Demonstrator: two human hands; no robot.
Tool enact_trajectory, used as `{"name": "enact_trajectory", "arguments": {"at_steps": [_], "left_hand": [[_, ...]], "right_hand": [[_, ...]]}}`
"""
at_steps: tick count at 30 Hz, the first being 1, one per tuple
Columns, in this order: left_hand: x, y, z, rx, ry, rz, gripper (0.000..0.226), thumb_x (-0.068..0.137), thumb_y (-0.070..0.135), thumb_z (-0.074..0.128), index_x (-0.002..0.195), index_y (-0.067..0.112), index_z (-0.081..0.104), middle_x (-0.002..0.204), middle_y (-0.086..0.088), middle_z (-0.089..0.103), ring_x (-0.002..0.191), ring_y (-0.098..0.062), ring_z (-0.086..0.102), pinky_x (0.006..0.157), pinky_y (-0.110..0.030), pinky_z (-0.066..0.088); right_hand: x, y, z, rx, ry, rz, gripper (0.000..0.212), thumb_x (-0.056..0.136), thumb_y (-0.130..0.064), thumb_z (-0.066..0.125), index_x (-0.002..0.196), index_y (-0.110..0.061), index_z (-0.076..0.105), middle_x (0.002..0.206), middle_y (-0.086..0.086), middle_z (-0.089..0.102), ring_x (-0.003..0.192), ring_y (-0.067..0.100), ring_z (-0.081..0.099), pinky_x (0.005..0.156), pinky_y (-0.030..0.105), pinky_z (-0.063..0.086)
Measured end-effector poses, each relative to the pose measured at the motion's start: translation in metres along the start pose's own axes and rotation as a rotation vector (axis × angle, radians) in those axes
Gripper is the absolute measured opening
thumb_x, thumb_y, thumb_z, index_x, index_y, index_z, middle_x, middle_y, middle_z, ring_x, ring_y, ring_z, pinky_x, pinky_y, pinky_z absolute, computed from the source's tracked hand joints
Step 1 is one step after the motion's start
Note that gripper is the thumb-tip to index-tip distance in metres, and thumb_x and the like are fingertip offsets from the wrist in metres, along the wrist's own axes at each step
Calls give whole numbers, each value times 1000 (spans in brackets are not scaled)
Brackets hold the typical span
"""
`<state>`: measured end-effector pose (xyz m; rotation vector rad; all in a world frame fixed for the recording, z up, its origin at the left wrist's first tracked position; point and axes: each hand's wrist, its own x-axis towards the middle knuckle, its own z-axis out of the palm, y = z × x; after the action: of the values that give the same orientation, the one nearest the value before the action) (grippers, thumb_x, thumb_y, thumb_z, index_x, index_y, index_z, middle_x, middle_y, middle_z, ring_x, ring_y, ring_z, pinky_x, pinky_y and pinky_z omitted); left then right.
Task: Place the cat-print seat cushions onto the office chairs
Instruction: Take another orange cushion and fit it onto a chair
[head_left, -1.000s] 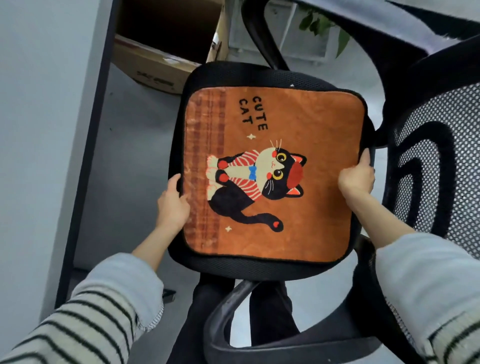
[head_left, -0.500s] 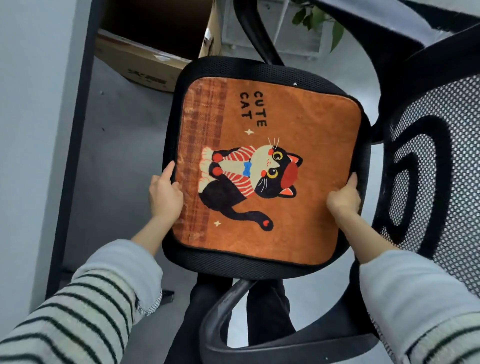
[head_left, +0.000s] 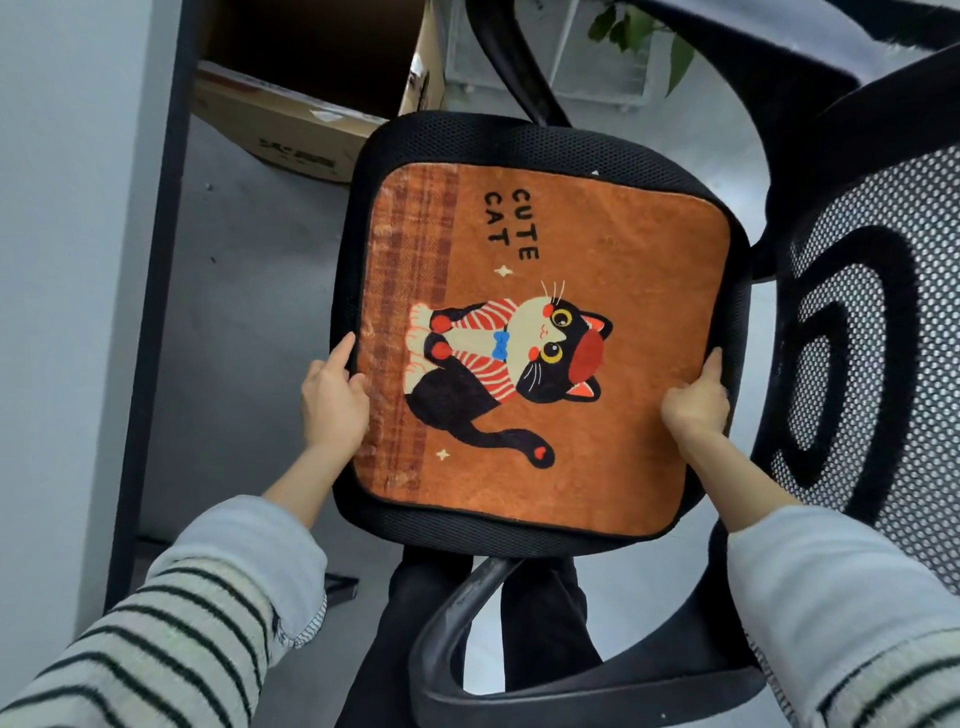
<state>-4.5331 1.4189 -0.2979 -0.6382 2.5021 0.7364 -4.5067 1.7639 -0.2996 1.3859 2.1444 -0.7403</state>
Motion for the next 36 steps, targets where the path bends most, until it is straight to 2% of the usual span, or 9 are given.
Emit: {"name": "enact_trajectory", "arguments": {"at_steps": [5, 11, 14, 18, 20, 24, 30, 34, 36], "left_hand": [[-5, 0, -1, -3, 4, 10, 56, 94, 7, 49, 145, 22, 34, 107, -19, 49, 99, -28, 51, 91, -34, 38], [-42, -6, 3, 259, -15, 58, 69, 90, 16, 58, 148, 22, 22, 141, -17, 29, 124, -36, 34, 91, -49, 42], [-73, -18, 17, 408, -129, 178, 76, 88, 29, 62, 150, 21, 18, 157, -12, 7, 140, -35, 18, 100, -50, 41], [-90, -34, 38, 439, -258, 107, 103, 79, 58, 59, 150, 25, -9, 156, -11, -21, 145, -36, -7, 113, -49, 26], [-90, -38, 44, 500, -255, 125, 114, 74, 65, 59, 148, 22, -16, 154, -17, -24, 144, -40, -8, 115, -50, 16], [-87, -43, 51, 555, -241, 166, 119, 72, 68, 57, 139, 22, -29, 151, -23, -26, 143, -42, -11, 117, -48, 9], [-83, -45, 51, 547, -284, 179, 117, 75, 67, 56, 144, 19, -26, 150, -22, -31, 141, -42, -17, 117, -47, 5], [-79, -40, 29, 410, -350, 162, 94, 87, 49, 56, 150, 24, -9, 155, -11, -25, 144, -36, -10, 117, -48, 14], [-87, -40, 11, 252, -354, 95, 76, 93, 40, 53, 151, 21, 8, 159, -8, -4, 146, -31, 4, 116, -45, 20]], "right_hand": [[-4, 0, 1, -57, 62, -30, 71, 93, -6, 39, 152, -23, 4, 143, 22, 32, 128, 38, 39, 105, 45, 35], [-39, 22, 13, -375, 53, -380, 66, 95, -15, 42, 151, -22, 8, 158, 15, 3, 144, 35, 5, 110, 52, 26], [-67, 42, 30, -343, -55, -320, 66, 96, -20, 43, 152, -21, 8, 159, 13, -4, 145, 34, -1, 115, 49, 19], [-94, 72, 46, -301, -123, -222, 80, 92, -37, 52, 152, -23, 1, 158, 13, -13, 146, 33, -7, 118, 48, 14], [-99, 79, 49, -229, -140, -157, 88, 89, -43, 57, 152, -25, -2, 157, 12, -17, 146, 32, -11, 117, 47, 17], [-92, 81, 55, -225, -219, -130, 112, 78, -55, 66, 150, -24, -14, 153, 16, -29, 143, 35, -20, 118, 48, 2], [-90, 71, 57, -334, -280, -73, 121, 76, -54, 69, 147, -20, -23, 149, 20, -35, 141, 39, -23, 116, 51, 6], [-92, 62, 43, -333, -265, -67, 98, 86, -48, 59, 151, -18, -8, 154, 22, -19, 144, 40, -9, 117, 47, 6], [-98, 53, 31, -319, -268, -115, 79, 92, -43, 51, 151, -15, 7, 156, 21, -2, 143, 39, 9, 116, 47, 15]]}}
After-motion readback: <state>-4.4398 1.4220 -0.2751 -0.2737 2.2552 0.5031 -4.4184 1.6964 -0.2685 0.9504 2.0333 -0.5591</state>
